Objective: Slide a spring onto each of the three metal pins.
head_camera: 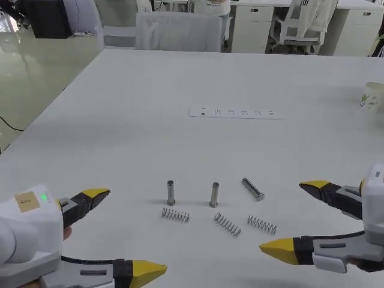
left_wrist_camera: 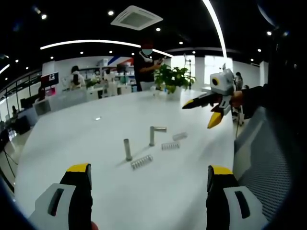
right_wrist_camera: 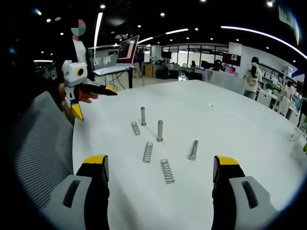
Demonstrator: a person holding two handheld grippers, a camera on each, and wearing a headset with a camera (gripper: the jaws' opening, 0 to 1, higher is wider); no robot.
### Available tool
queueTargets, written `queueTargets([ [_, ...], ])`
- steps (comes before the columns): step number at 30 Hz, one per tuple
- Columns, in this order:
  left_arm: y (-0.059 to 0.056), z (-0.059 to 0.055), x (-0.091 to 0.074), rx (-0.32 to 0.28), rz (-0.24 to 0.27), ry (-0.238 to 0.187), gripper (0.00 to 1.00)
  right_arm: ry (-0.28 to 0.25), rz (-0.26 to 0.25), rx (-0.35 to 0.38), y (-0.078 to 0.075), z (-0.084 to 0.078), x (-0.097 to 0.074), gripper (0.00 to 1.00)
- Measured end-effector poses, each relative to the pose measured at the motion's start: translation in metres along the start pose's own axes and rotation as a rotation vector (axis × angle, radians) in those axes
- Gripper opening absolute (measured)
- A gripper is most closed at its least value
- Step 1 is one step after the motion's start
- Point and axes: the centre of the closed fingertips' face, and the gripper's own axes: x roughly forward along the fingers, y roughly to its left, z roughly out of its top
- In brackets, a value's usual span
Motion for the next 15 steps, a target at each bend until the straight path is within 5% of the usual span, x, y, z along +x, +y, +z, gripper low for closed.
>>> queueTargets([
  [15,-0.002,0.001,-0.001,-0.003,0.008,-0.003,0.98,0.007,-0.031,-0.041,-0.03,0.026,0.014,0.85],
])
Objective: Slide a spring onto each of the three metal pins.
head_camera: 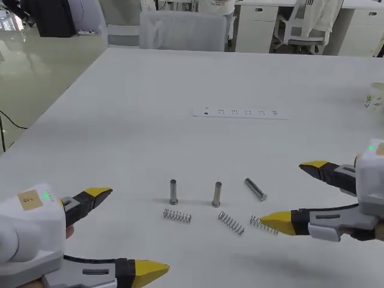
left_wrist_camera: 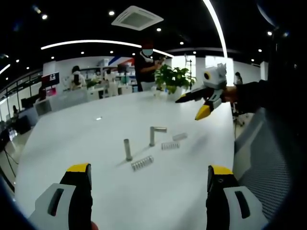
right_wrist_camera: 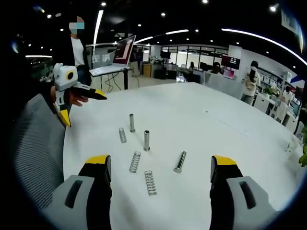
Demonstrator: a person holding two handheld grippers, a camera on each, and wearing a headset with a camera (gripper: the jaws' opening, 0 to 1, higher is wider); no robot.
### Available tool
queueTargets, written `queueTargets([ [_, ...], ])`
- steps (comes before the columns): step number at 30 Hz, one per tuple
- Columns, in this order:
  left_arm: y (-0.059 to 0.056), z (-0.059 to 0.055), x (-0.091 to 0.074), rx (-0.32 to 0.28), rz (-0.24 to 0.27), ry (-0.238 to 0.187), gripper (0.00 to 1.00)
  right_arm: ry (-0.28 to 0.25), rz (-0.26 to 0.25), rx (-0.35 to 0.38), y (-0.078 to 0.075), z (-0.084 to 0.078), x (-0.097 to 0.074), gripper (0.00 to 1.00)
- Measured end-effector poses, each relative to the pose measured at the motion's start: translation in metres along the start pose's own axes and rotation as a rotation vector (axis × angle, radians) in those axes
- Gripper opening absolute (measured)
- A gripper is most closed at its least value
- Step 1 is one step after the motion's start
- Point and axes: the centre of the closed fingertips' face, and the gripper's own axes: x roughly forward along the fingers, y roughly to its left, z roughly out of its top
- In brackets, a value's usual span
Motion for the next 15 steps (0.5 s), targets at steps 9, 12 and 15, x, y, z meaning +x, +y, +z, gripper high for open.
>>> queueTargets([
  [9,0.0,0.001,0.0,0.0,0.006,-0.003,0.98,0.037,-0.01,0.017,-0.024,0.006,0.02,0.8],
  [12,0.0,0.001,-0.001,-0.002,0.008,-0.003,0.98,0.059,-0.016,0.018,-0.03,0.004,0.028,0.78],
  [15,0.001,0.001,-0.001,-0.003,0.009,-0.003,0.98,0.079,-0.024,0.026,-0.036,0.002,0.034,0.75],
])
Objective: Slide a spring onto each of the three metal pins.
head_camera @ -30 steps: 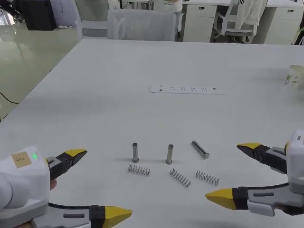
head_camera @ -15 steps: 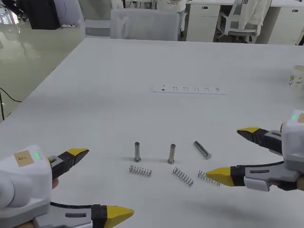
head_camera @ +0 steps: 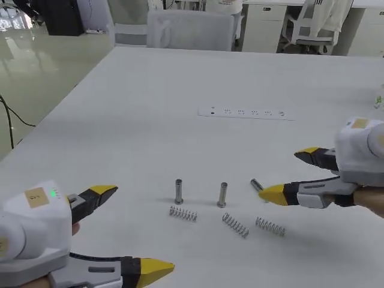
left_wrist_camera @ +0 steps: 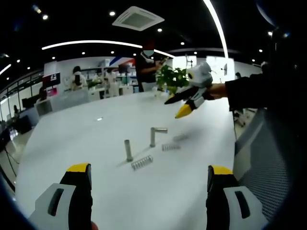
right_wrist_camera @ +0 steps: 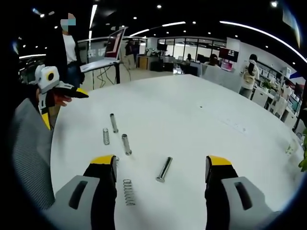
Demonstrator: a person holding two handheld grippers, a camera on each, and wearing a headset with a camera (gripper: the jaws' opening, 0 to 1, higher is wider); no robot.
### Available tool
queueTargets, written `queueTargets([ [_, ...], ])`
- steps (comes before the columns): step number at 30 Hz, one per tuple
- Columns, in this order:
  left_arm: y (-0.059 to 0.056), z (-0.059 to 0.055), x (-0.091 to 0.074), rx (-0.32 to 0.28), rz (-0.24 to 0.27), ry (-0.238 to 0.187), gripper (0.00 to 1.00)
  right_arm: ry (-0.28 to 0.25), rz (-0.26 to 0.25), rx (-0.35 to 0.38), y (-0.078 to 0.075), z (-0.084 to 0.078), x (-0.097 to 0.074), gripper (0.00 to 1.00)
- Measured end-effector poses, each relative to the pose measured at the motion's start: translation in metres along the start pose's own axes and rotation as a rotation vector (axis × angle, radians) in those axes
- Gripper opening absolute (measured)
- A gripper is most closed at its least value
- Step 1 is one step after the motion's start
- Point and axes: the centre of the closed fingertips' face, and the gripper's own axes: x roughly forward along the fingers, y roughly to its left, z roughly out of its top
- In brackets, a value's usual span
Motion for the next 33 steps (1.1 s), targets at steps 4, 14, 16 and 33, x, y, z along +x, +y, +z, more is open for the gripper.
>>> queueTargets([
  [4,0.001,0.0,0.0,-0.003,0.001,0.001,0.98,0.029,-0.011,0.013,-0.007,-0.001,0.009,0.7],
  [14,0.002,-0.001,0.001,-0.004,-0.004,0.002,0.98,0.099,-0.017,0.02,-0.013,-0.005,0.031,0.58],
  [16,0.003,-0.002,0.001,-0.004,-0.004,0.003,0.98,0.114,-0.018,0.025,-0.014,-0.007,0.035,0.56],
  [33,0.005,-0.004,0.004,-0.013,-0.001,0.004,0.98,0.239,-0.039,0.04,-0.019,-0.024,0.059,0.34],
])
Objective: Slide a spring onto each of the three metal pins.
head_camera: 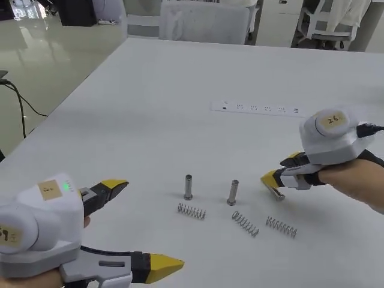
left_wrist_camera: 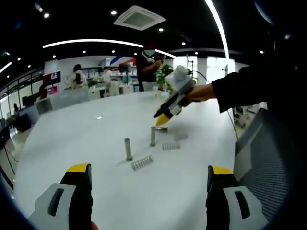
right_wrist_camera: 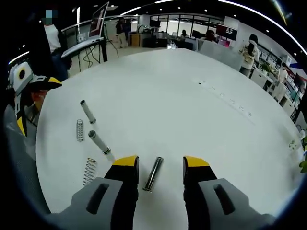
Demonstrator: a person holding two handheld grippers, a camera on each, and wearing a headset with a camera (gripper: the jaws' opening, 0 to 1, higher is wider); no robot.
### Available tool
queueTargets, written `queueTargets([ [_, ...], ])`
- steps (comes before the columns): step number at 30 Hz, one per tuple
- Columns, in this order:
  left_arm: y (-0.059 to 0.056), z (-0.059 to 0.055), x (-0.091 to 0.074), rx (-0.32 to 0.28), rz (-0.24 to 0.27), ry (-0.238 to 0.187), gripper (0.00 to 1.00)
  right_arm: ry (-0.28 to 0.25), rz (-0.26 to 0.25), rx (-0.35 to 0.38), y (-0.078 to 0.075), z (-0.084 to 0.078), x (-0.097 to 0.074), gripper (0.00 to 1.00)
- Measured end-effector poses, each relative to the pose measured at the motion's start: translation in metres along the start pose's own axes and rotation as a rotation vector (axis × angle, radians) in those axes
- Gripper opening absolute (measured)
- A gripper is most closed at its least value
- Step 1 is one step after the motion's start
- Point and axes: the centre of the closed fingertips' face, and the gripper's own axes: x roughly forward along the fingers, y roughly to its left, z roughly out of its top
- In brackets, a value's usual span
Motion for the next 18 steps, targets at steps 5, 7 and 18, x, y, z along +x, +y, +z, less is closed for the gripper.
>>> queueTargets([
  [5,0.0,-0.001,0.001,-0.004,0.001,0.0,0.97,0.038,0.005,-0.002,0.001,-0.006,0.006,0.27],
  [7,0.0,-0.001,0.001,-0.005,0.001,0.001,0.97,0.053,0.007,0.003,0.001,-0.008,0.007,0.26],
  [18,0.0,-0.001,0.001,-0.007,0.002,0.002,0.97,0.098,-0.002,0.029,0.001,-0.012,0.015,0.16],
])
